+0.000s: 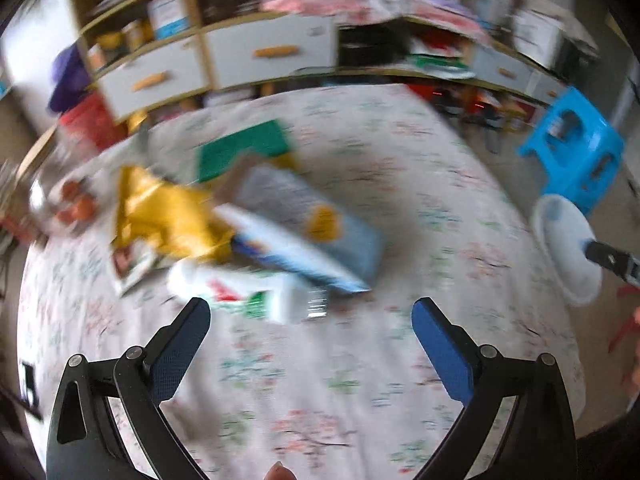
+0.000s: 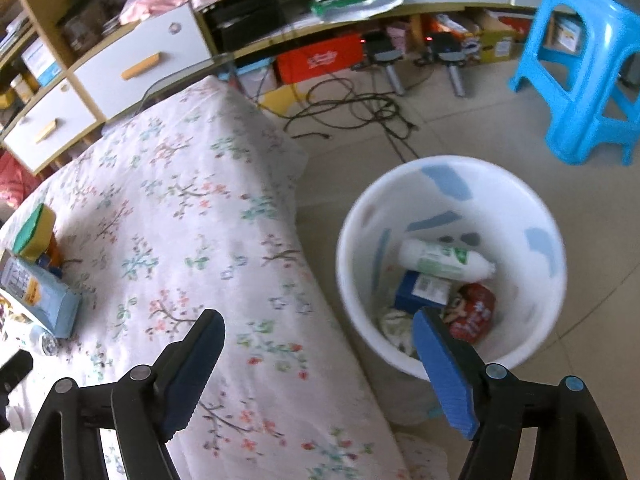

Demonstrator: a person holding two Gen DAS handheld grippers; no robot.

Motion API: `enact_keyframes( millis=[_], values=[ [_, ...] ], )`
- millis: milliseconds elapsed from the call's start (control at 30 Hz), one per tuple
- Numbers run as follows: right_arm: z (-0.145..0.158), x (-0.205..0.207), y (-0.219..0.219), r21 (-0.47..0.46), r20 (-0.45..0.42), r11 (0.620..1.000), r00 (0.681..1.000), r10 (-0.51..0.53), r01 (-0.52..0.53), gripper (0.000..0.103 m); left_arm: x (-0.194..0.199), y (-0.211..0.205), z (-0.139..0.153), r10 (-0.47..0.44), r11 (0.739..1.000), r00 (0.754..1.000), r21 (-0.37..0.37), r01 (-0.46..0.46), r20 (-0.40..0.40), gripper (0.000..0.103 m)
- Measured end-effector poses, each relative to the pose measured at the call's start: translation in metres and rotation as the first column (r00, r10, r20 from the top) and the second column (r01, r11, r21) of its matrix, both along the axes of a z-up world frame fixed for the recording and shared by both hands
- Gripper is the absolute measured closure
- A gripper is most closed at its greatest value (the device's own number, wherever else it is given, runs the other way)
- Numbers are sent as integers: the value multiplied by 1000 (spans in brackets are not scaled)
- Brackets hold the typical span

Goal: Collect trash
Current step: 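Move both open grippers back toward the table, then grasp the second white AD bottle with the left gripper while the right grasps the milk carton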

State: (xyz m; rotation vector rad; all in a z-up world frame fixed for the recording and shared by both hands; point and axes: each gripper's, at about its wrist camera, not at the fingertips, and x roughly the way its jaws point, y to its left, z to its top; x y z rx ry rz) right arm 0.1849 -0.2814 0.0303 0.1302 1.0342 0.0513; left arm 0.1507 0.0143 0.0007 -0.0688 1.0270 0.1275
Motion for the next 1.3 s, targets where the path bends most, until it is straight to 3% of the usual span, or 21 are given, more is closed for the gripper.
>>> enact_keyframes(
  millis=[200,300,467,600,733,800,933,1100,1300],
  values=[
    [-9,9,28,-9,-20,999,999,40,-40,22,6,53,-19,184,979,982,-83,-186,-39,2],
    [-12,12,40,-16,-26,998,998,58,-59,22,11,74,-31,249,950,965,-175,-259,-78,8],
    [-19,18,59,-29,-36,996,996,85,-86,22,19,95,-48,307,888,944,-321,-329,-121,17],
    [-23,22,73,-38,-43,994,994,105,-107,22,25,98,-57,319,871,938,-348,-347,-137,22],
    [-27,25,91,-36,-50,989,989,141,-143,22,29,90,-59,280,900,952,-310,-306,-127,28],
    [-28,27,101,-31,-52,987,986,159,-161,22,29,87,-57,242,919,962,-287,-269,-125,39],
    [-32,31,125,-18,-53,979,978,203,-205,22,22,88,-58,178,942,976,-263,-207,-129,48],
    [-39,36,156,21,-57,961,960,276,-275,22,2,100,-55,136,948,981,-271,-169,-137,61],
    [-44,34,197,50,-34,920,920,390,-388,22,-18,115,-49,129,950,985,-271,-156,-115,62]
  ],
)
